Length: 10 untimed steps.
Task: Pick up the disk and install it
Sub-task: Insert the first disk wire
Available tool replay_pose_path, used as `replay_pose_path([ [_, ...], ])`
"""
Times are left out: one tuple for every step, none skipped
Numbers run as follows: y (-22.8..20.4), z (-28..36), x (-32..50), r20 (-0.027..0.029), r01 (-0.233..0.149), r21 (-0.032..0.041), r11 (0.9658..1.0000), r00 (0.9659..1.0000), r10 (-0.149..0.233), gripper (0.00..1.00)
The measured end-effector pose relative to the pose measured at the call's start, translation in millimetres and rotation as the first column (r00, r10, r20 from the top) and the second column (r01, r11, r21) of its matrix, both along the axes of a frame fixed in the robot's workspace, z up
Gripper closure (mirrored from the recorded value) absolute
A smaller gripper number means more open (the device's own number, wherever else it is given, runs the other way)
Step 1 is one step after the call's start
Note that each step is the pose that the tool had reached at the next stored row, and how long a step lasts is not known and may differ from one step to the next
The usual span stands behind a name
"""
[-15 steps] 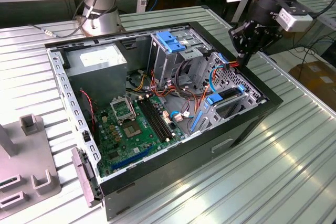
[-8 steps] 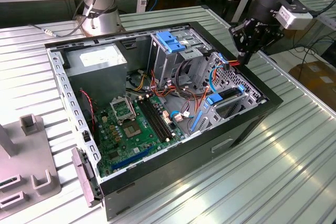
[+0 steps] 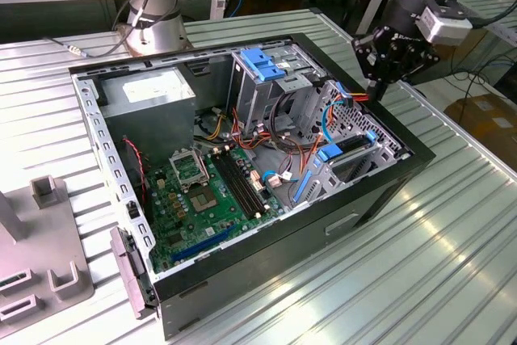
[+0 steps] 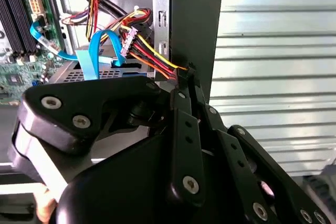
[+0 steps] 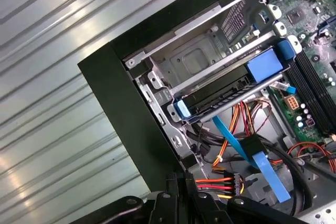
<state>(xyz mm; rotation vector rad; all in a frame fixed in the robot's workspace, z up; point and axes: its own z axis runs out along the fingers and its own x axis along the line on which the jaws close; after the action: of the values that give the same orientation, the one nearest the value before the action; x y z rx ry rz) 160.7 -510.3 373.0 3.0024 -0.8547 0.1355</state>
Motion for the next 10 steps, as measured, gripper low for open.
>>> replay_pose_path([
  [0.0, 0.0, 0.0, 0.0, 0.017, 0.0, 0.9999, 0.9999, -0.017, 0.84],
  [0.0, -0.1, 0.0, 0.0, 0.031, -0.0001, 0.9995, 0.9995, -0.031, 0.84],
  [0.0, -0.1, 0.0, 0.0, 0.045, -0.0002, 0.999, 0.999, -0.045, 0.84],
  [0.0, -0.2, 0.0, 0.0, 0.06, -0.0003, 0.9982, 0.9982, -0.06, 0.84],
  [0.0, -0.4, 0.0, 0.0002, 0.07, -0.0012, 0.9975, 0.9975, -0.07, 0.84],
  [0.1, -0.4, -0.5, 0.0003, 0.073, -0.0032, 0.9974, 0.9974, -0.073, 0.84],
  [0.1, -0.5, -1.8, 0.0004, 0.074, -0.0051, 0.9972, 0.9973, -0.074, 0.84],
  [0.0, -0.7, -3.1, 0.0004, 0.075, -0.0063, 0.9972, 0.9972, -0.075, 0.84],
  [0.0, -1.1, -4.2, 0.0007, 0.08, -0.0095, 0.9967, 0.9968, -0.08, 0.84],
  [0.0, -1.3, -4.3, 0.0008, 0.089, -0.0106, 0.996, 0.9961, -0.089, 0.84],
])
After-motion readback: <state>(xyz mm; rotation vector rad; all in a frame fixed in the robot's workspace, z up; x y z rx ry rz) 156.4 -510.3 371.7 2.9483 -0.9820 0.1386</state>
